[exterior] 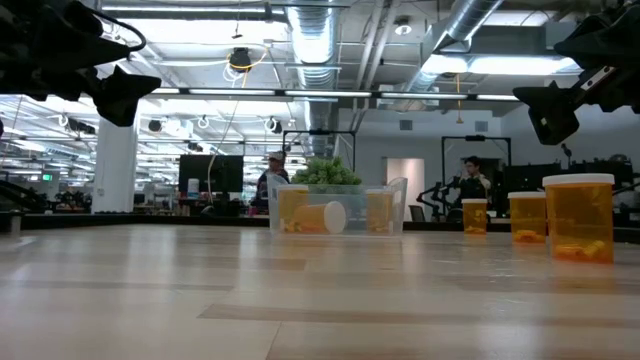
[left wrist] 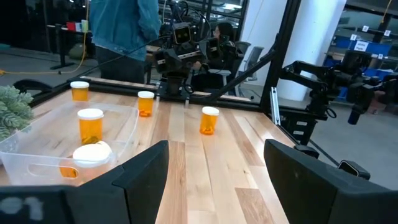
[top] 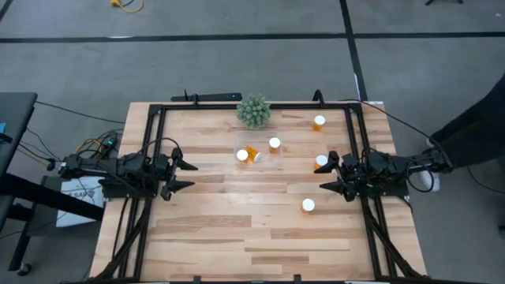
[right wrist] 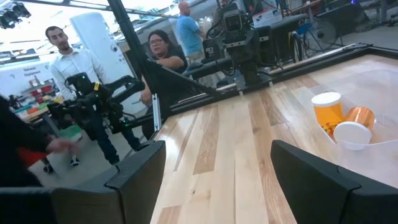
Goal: Pick and place pill bottles into a basket
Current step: Put the orange pill bottle into the transparent bin
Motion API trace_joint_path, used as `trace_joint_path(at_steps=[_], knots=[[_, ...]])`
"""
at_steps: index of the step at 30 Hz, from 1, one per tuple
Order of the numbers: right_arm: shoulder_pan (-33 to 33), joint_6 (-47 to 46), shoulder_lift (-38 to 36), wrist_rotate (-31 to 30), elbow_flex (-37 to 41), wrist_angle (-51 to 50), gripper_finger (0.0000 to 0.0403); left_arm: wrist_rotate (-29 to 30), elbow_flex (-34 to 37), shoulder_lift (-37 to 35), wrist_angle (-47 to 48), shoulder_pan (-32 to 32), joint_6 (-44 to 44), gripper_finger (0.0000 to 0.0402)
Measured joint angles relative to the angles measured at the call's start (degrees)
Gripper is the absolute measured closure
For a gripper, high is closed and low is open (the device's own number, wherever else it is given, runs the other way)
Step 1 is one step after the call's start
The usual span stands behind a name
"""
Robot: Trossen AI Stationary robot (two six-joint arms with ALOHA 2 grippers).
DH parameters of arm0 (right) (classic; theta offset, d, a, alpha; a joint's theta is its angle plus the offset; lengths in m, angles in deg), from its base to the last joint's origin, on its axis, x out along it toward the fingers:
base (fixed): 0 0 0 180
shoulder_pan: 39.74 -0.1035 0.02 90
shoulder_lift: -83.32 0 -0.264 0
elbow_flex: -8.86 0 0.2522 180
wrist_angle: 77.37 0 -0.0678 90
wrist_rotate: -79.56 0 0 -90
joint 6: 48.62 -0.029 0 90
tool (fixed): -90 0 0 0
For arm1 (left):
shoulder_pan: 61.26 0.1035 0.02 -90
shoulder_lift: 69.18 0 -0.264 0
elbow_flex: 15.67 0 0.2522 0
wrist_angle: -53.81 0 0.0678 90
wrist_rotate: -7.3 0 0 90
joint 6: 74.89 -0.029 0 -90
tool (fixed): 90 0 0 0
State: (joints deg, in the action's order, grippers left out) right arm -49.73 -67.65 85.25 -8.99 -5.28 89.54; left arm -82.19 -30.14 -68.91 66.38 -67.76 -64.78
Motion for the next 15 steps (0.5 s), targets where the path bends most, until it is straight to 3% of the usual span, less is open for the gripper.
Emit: trace_joint_path(at_steps=[8, 15], knots=[[0.01, -0.33, 0.00, -0.25, 0.01, 0.10, 0.0117, 0.04, 0.00, 0.00, 0.02, 0.00, -0.01, 0.0148], [0.00, -11.40, -0.02, -0.15, 0.01, 4.57, 0.0117, 0.09, 0.00, 0.00, 0.04, 0.00, 0.00, 0.0148]])
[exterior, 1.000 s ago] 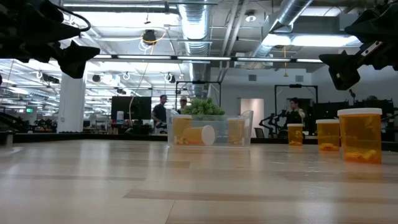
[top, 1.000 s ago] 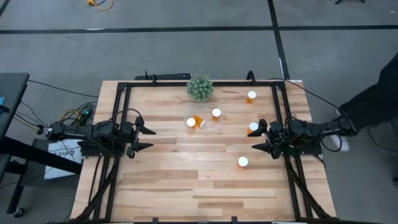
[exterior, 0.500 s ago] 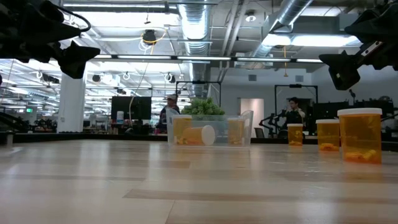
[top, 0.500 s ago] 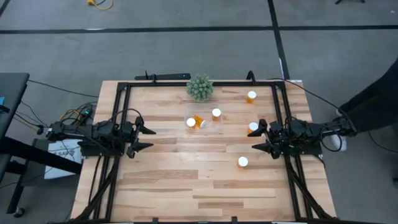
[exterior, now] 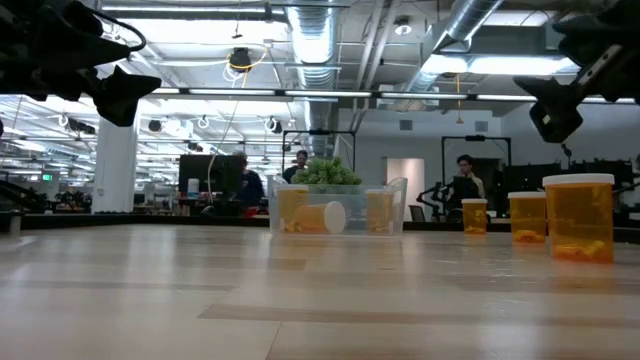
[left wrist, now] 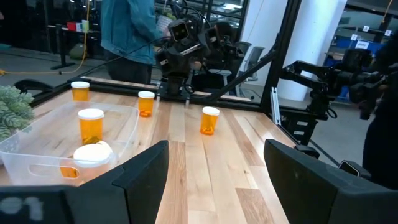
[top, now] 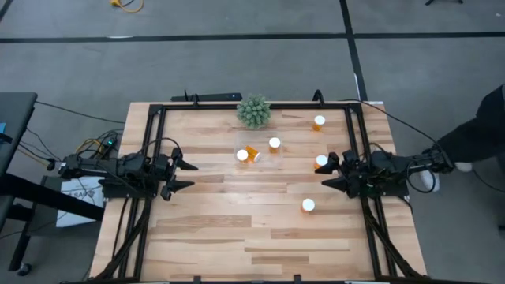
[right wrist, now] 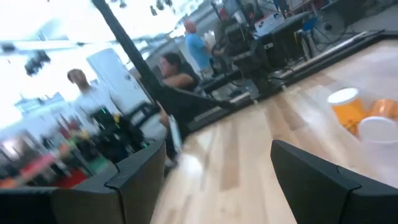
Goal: Pick and place pill bottles into a basket
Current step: Put the orange pill bottle into the transparent bin
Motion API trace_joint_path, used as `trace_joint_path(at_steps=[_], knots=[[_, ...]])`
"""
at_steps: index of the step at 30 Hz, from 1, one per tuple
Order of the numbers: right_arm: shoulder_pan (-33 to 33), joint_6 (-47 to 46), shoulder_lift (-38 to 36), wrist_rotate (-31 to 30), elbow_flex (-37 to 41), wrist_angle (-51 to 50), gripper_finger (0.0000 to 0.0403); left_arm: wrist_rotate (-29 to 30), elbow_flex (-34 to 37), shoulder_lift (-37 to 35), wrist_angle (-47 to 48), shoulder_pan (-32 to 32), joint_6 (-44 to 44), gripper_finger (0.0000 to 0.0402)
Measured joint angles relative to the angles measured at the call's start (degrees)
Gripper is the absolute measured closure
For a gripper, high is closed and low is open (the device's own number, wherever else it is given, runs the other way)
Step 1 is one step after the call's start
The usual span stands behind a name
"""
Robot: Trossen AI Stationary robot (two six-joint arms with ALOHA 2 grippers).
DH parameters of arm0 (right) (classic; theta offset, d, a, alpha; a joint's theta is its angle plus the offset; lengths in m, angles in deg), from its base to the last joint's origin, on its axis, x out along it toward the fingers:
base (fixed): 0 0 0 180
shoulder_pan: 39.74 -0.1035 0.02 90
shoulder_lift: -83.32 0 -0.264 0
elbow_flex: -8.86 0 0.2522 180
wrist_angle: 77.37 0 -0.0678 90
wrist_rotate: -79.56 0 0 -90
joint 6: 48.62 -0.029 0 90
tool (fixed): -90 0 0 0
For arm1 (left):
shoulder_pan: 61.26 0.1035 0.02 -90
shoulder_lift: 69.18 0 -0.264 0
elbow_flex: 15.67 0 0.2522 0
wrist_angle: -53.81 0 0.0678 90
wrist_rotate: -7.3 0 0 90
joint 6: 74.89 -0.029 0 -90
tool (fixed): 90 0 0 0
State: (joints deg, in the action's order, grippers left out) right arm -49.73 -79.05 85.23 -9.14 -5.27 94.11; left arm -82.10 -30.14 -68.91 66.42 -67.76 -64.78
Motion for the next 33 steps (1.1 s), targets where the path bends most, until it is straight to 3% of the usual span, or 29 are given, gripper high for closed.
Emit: trace_joint_path(at_steps=[14, 20, 27, 30, 33], knots=[[-0.07, -19.04, 0.68, -4.68, -0.01, 3.78, 0.0117, 0.07, 0.02, 0.00, 0.01, 0.00, 0.00, 0.0148], [1.13, -18.04, 0.66, -14.79, 0.01, 5.60, 0.0117, 0.05, 0.02, 0.00, 0.02, 0.00, 0.00, 0.0148], [2.52, 7.96, 4.08, -12.33, -4.79, -1.45, 0.0117, 0.04, 0.02, 0.00, 0.02, 0.00, 0.00, 0.0148], [2.96, 17.59, 7.90, -15.50, -9.51, -8.72, 0.0117, 0.03, 0.02, 0.00, 0.02, 0.00, 0.00, 0.0148], [3.53, 26.31, 12.89, -22.34, -14.83, -14.91, 0.0117, 0.03, 0.02, 0.00, 0.02, 0.00, 0.00, 0.0148]])
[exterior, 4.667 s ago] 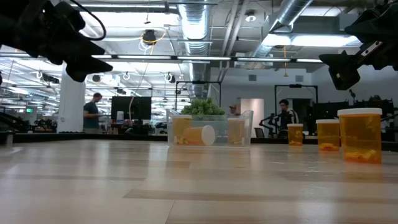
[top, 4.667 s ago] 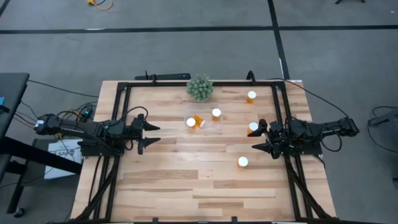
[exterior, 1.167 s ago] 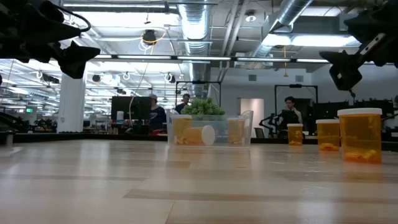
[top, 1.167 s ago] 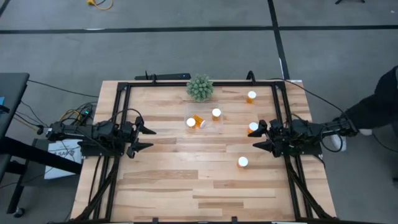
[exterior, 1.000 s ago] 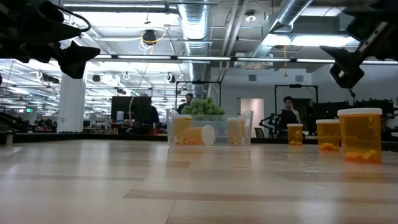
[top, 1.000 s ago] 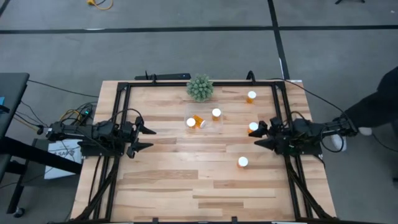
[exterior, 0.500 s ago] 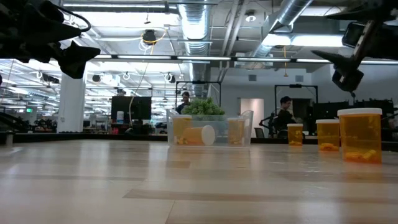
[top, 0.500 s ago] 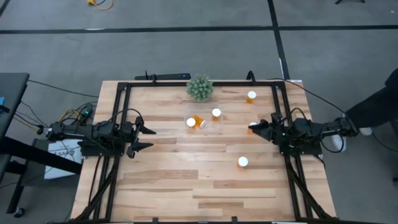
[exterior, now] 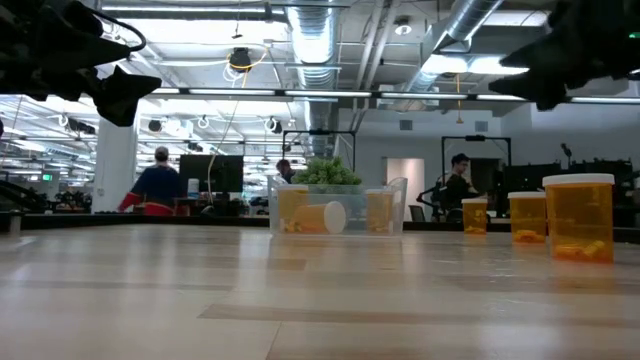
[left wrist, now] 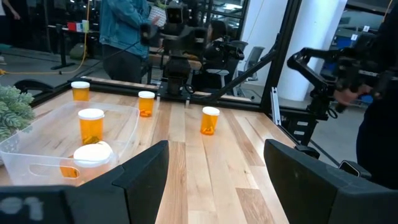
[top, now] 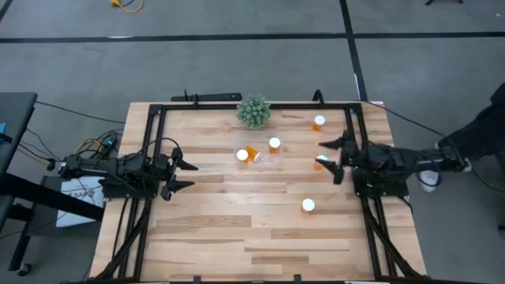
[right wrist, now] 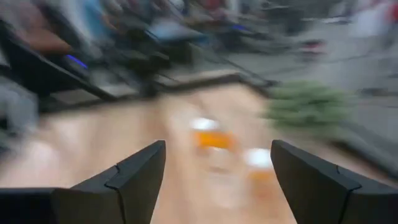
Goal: Pick and place pill bottles into a basket
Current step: Put the orange pill bottle into the transparent bin
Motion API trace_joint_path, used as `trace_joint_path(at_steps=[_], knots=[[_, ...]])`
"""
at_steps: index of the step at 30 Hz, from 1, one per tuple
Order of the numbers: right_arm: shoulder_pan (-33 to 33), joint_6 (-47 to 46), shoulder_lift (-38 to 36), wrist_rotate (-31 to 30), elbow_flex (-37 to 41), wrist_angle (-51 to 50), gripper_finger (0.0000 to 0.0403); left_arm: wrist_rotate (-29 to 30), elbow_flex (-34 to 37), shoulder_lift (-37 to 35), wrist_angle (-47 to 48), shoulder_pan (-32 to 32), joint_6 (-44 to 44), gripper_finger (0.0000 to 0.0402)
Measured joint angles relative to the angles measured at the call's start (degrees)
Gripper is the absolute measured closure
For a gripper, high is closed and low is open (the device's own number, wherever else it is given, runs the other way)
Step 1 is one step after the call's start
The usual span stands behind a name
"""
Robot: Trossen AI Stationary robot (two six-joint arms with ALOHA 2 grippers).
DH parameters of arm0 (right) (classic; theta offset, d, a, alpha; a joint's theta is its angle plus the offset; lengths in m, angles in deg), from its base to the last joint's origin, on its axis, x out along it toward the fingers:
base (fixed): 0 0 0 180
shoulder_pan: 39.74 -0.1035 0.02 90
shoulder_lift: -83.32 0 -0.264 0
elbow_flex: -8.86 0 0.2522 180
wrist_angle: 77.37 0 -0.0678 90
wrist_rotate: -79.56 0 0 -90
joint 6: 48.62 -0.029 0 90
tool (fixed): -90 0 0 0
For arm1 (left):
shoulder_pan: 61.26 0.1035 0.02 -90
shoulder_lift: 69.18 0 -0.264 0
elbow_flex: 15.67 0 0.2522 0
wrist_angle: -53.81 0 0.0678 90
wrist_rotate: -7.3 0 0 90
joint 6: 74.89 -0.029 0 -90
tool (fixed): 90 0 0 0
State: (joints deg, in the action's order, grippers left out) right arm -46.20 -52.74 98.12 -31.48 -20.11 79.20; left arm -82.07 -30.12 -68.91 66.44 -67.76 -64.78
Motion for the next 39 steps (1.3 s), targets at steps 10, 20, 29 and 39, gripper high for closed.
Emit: trace_joint_path(at_steps=[10, 20, 29, 39], knots=[[5.60, 1.67, 16.58, -20.17, -8.34, -3.55, 0.0117, 0.00, 0.00, 0.00, 0.00, 0.00, 0.00, 0.0148], [13.41, -13.98, 24.72, -20.27, -8.45, -3.95, 0.0117, -0.03, 0.00, 0.00, 0.00, 0.00, 0.00, 0.0148], [25.59, -26.04, 25.50, -3.33, -8.52, -7.21, 0.0117, -0.03, 0.00, 0.00, 0.00, 0.00, 0.00, 0.0148], [35.97, -26.15, 29.16, 2.02, -8.52, -7.78, 0.0117, -0.03, 0.00, 0.00, 0.00, 0.00, 0.00, 0.0148]])
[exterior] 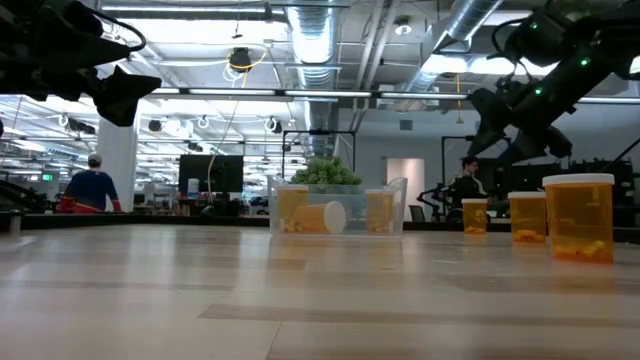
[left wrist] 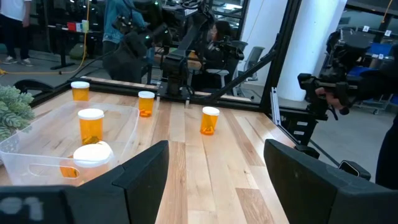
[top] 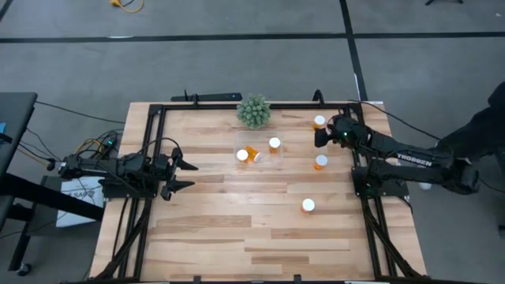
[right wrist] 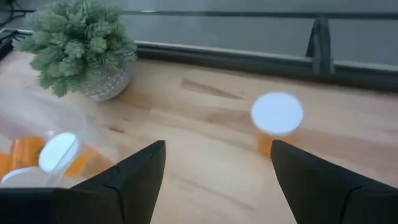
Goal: Pick and place pill bottles into a basket
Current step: Put the orange pill bottle into the transparent bin
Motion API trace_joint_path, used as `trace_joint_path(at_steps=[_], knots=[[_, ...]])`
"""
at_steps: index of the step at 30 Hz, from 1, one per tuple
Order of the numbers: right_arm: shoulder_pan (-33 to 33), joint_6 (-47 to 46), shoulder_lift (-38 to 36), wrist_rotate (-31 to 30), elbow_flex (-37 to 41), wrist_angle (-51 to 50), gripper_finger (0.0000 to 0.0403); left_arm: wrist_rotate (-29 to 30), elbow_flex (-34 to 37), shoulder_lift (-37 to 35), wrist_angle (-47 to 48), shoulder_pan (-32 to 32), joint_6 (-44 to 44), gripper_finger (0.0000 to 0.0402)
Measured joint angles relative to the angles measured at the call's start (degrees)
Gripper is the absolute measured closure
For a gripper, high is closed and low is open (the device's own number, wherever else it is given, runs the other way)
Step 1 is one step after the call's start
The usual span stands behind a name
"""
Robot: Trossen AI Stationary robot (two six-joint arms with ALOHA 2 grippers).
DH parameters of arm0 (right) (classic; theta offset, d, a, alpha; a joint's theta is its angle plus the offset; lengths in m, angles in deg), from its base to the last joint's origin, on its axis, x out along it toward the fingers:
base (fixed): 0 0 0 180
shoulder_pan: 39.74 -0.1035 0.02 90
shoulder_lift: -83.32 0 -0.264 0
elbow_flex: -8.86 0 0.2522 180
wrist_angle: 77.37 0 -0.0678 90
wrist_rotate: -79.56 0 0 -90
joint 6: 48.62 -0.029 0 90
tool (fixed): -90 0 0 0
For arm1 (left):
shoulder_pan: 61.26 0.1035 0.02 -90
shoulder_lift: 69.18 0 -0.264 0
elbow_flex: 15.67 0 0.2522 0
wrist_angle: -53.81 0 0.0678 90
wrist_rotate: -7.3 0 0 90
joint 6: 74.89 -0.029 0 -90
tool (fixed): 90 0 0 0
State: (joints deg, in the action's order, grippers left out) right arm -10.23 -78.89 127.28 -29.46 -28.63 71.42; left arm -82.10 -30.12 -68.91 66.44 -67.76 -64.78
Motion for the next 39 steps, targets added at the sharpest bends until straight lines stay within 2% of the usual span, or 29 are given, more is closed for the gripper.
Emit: trace_joint_path(at_steps=[8, 25, 33, 39], knots=[[5.44, 1.75, 0.98, 9.95, -0.01, 1.22, 0.0117, 0.00, 0.00, 0.00, 0.00, 0.00, 0.00, 0.0148], [12.42, 9.52, 14.56, 10.02, -0.10, 3.38, 0.0116, 0.00, 0.00, 0.00, 0.00, 0.00, 0.00, 0.0148], [15.34, 11.11, 19.24, 10.14, -4.72, 4.13, 0.0116, 0.00, 0.00, 0.00, 0.00, 0.00, 0.00, 0.0148], [18.15, 11.57, 24.33, 12.38, -8.65, 1.85, 0.0116, 0.00, 0.00, 0.00, 0.00, 0.00, 0.00, 0.0148]])
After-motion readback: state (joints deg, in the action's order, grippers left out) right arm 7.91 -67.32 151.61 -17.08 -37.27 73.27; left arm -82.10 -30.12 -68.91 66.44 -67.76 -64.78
